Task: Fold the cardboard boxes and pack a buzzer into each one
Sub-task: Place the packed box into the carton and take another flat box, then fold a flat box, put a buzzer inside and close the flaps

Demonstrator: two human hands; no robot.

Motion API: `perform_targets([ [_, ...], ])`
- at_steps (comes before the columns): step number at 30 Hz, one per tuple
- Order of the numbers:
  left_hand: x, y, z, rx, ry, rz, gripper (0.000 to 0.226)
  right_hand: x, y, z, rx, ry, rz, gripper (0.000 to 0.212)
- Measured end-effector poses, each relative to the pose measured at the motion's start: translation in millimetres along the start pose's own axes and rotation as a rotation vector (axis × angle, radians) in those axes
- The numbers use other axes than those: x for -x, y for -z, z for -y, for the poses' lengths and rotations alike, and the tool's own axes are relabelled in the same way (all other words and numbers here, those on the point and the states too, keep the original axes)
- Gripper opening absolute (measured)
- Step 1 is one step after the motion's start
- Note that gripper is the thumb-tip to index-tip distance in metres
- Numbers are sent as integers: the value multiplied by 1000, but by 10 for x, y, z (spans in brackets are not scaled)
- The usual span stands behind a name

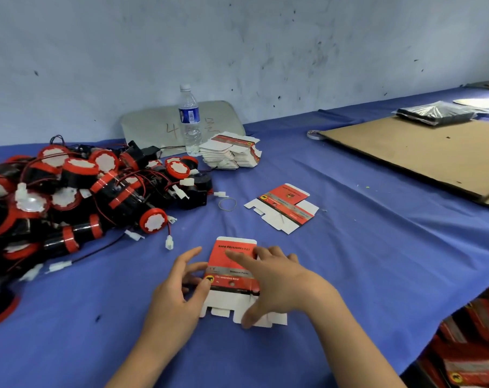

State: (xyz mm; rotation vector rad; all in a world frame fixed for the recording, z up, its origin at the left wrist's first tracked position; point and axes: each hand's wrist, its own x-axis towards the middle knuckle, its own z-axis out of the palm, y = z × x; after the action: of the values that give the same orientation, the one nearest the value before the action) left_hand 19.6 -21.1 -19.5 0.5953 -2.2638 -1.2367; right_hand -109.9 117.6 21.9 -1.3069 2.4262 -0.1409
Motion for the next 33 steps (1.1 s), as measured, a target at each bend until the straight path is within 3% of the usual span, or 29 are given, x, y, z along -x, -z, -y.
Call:
perform_targets([
  [10, 23, 14, -38, 313, -69, 21, 57, -62, -64, 26, -186, 34, -215, 108],
  [15, 15, -24, 6, 393, -126, -11, 71, -113, -102, 125, -318, 62, -316, 122],
  [22, 25, -3, -49, 257, -123, -148, 86, -72, -83, 173, -407, 162, -398, 100],
  [27, 60, -9, -105, 157, -38, -231, 77, -25, -59, 262, -327, 275, -591, 93],
  [30, 54, 23, -76, 152, -47, -284, 73, -15, -69, 328, -562, 342, -734, 92],
  [33, 63, -3, -52, 86, -99, -229, 76, -4, -71, 381, -836, 446, -861, 97],
])
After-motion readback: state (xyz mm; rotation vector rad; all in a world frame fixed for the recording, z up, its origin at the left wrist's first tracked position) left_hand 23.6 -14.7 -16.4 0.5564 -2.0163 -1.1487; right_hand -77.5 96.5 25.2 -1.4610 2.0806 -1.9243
